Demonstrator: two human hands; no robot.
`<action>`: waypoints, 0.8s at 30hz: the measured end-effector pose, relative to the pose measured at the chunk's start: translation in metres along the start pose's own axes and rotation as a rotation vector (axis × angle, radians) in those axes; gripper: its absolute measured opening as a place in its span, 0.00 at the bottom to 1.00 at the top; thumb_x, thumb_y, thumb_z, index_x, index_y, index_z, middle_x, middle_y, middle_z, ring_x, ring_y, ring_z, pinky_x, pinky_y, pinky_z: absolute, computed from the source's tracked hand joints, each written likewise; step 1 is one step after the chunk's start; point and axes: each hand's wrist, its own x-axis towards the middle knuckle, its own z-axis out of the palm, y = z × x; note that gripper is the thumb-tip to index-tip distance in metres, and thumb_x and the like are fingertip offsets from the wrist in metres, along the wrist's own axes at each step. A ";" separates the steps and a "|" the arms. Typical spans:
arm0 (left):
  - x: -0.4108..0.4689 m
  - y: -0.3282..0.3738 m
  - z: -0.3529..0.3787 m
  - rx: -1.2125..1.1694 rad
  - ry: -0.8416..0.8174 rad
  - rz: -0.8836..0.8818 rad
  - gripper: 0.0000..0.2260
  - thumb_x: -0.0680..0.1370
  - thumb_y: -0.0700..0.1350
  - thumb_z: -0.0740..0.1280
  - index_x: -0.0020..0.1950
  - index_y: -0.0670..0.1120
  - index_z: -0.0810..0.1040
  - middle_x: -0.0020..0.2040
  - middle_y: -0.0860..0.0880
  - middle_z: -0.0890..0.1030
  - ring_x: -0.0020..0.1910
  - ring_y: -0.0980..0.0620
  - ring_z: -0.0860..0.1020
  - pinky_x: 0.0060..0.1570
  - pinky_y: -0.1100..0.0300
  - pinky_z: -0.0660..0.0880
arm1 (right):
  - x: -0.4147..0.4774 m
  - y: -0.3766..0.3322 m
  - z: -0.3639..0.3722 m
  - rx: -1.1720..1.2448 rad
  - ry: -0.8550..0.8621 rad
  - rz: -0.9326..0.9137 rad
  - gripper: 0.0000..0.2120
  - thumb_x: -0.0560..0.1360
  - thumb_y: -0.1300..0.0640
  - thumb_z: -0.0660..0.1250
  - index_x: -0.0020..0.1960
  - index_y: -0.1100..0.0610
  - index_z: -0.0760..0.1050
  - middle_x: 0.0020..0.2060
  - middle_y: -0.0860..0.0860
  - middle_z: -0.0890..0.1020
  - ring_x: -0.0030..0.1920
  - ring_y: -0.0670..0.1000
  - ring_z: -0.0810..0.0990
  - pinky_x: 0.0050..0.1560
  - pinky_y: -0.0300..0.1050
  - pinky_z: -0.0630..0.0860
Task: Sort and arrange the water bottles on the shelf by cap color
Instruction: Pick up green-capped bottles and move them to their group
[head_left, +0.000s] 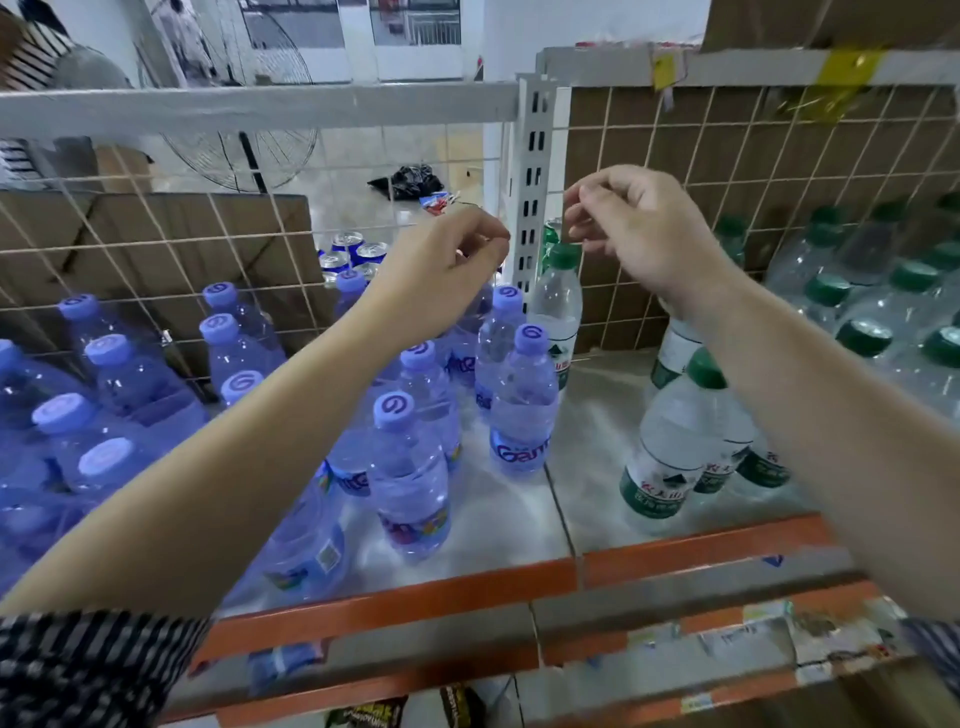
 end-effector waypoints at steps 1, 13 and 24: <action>0.006 0.005 0.006 0.006 -0.002 0.002 0.08 0.82 0.46 0.62 0.57 0.48 0.79 0.48 0.50 0.83 0.40 0.53 0.80 0.42 0.62 0.75 | 0.006 0.003 -0.013 -0.039 -0.014 -0.005 0.10 0.82 0.54 0.59 0.54 0.55 0.79 0.47 0.53 0.83 0.51 0.53 0.82 0.54 0.50 0.81; 0.078 0.026 0.102 0.289 -0.070 -0.163 0.18 0.81 0.51 0.63 0.67 0.42 0.72 0.61 0.41 0.78 0.56 0.43 0.77 0.51 0.53 0.73 | 0.053 0.080 -0.119 -0.438 -0.279 -0.144 0.11 0.80 0.49 0.62 0.50 0.52 0.82 0.37 0.46 0.83 0.33 0.41 0.79 0.33 0.33 0.72; 0.099 0.013 0.133 0.496 -0.067 -0.355 0.18 0.81 0.54 0.62 0.63 0.42 0.72 0.53 0.41 0.78 0.46 0.43 0.74 0.42 0.55 0.67 | 0.067 0.134 -0.140 -0.696 -0.567 -0.152 0.12 0.78 0.50 0.66 0.59 0.53 0.79 0.55 0.49 0.81 0.51 0.47 0.77 0.50 0.41 0.73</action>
